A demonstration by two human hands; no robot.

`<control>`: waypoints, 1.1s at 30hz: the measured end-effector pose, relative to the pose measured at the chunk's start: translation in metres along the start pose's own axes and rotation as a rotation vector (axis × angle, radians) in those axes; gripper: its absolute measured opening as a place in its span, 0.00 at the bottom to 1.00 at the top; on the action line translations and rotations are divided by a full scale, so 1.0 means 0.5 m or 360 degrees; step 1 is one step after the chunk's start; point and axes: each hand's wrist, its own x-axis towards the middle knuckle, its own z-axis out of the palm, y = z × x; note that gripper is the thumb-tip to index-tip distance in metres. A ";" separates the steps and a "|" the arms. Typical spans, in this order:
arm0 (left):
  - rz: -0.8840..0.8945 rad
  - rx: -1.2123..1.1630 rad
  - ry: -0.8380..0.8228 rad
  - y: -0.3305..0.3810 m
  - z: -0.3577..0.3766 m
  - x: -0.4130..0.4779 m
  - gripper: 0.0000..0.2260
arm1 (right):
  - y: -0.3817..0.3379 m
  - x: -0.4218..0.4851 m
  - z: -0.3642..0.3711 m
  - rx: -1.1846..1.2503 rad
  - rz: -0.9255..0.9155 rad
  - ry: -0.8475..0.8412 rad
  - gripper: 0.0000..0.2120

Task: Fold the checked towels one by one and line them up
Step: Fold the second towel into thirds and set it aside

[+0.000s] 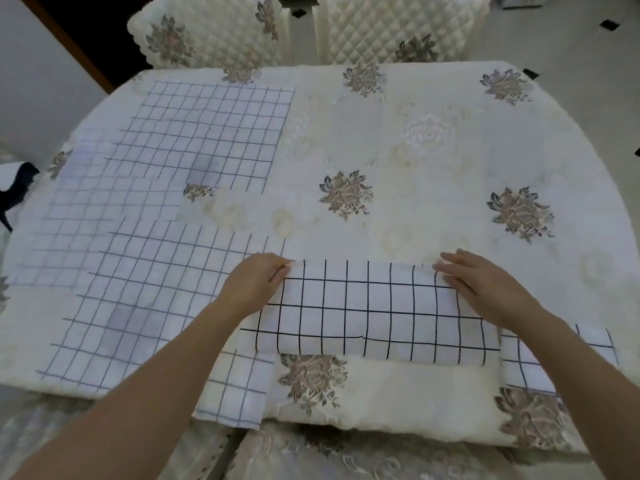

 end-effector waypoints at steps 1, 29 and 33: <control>0.0053 0.0046 0.0038 -0.012 0.009 0.009 0.13 | 0.004 0.011 0.009 -0.0023 -0.0020 0.0066 0.16; 0.0142 0.0560 0.0114 0.052 0.228 -0.086 0.29 | -0.147 -0.079 0.222 -0.0308 0.0446 0.0356 0.34; -0.0051 0.0562 0.0176 -0.013 0.198 -0.101 0.29 | -0.132 -0.094 0.215 -0.0305 0.0456 0.0358 0.33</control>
